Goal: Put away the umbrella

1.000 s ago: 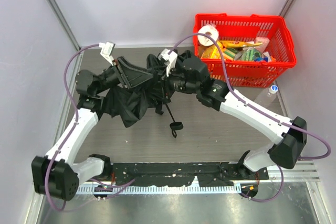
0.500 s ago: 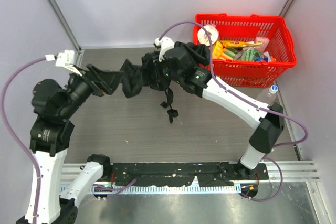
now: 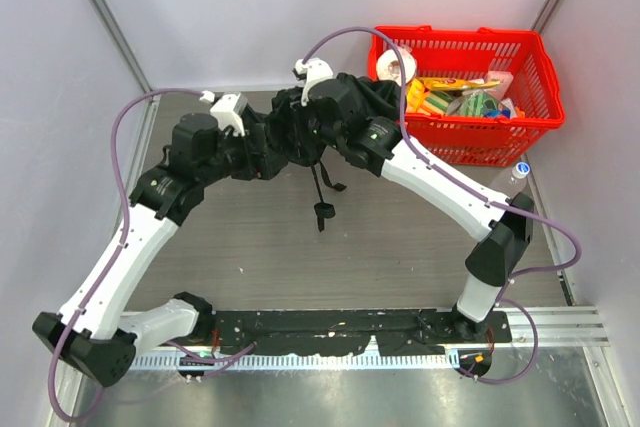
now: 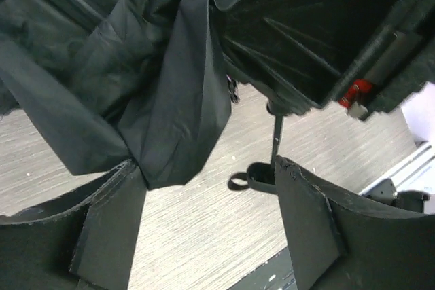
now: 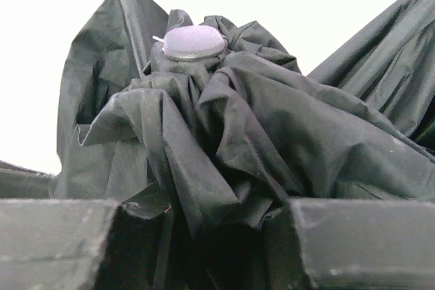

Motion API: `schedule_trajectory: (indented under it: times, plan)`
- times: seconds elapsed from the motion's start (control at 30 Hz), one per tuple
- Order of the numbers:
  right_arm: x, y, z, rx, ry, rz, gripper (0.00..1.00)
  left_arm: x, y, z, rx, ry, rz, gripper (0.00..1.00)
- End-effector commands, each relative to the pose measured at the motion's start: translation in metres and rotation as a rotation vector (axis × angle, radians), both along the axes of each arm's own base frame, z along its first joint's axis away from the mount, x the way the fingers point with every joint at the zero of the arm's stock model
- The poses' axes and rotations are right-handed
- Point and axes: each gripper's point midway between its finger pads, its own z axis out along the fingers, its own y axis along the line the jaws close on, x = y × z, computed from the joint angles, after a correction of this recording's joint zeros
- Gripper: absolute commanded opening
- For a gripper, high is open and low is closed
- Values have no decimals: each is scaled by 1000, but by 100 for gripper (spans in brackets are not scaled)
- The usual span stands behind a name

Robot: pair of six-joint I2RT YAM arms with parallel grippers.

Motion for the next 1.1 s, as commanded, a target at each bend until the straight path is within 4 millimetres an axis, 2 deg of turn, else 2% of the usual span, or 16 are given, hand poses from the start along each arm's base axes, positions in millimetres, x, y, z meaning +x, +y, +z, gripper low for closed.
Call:
schedule_trajectory:
  times: [0.0, 0.13, 0.3, 0.4, 0.43, 0.53, 0.57, 0.63, 0.67, 0.7, 0.73, 0.87, 0.93, 1.0, 1.03, 1.07]
  plan:
    - [-24, 4, 59, 113, -77, 128, 1, 25, 21, 15, 138, -102, 104, 64]
    - [-42, 4, 56, 137, -35, 326, 1, 31, 65, -6, 355, -66, 257, 4]
    - [-56, -7, 59, 121, -34, 526, 1, 24, 99, -19, 447, -36, 371, 0]
    - [-39, -13, 62, 82, -80, 541, 1, 19, 113, -21, 422, -45, 446, 0]
    - [-30, -16, 63, 61, -105, 516, 1, 17, 118, -21, 415, -45, 473, 1]
    - [3, -20, 79, -42, -249, 450, 1, 13, 127, -18, 358, -36, 535, 48]
    - [16, -25, 87, -84, -305, 404, 1, 9, 126, -15, 327, -42, 537, 58]
    - [47, -26, 94, -168, -392, 334, 1, 4, 122, -6, 261, -79, 530, 65]
    - [59, -34, 119, -214, -493, 280, 1, 2, 121, -2, 235, -99, 536, 68]
    - [74, -30, 112, -253, -510, 257, 1, -2, 124, 2, 220, -116, 548, 68]
    - [83, -37, 140, -295, -617, 219, 1, -5, 128, 7, 204, -140, 564, 68]
    - [122, -38, 167, -574, -906, 117, 1, -18, 138, 17, 138, -194, 620, 70]
    - [142, -29, 145, -780, -985, 116, 1, -24, 139, 18, 88, -208, 638, 72]
    - [158, -20, 104, -959, -951, 137, 1, -28, 141, 12, 61, -206, 652, 72]
    - [163, -9, 62, -1023, -895, 190, 1, -29, 140, 7, 46, -198, 659, 73]
    - [164, -11, 44, -1070, -867, 196, 1, -29, 139, 3, 38, -190, 658, 73]
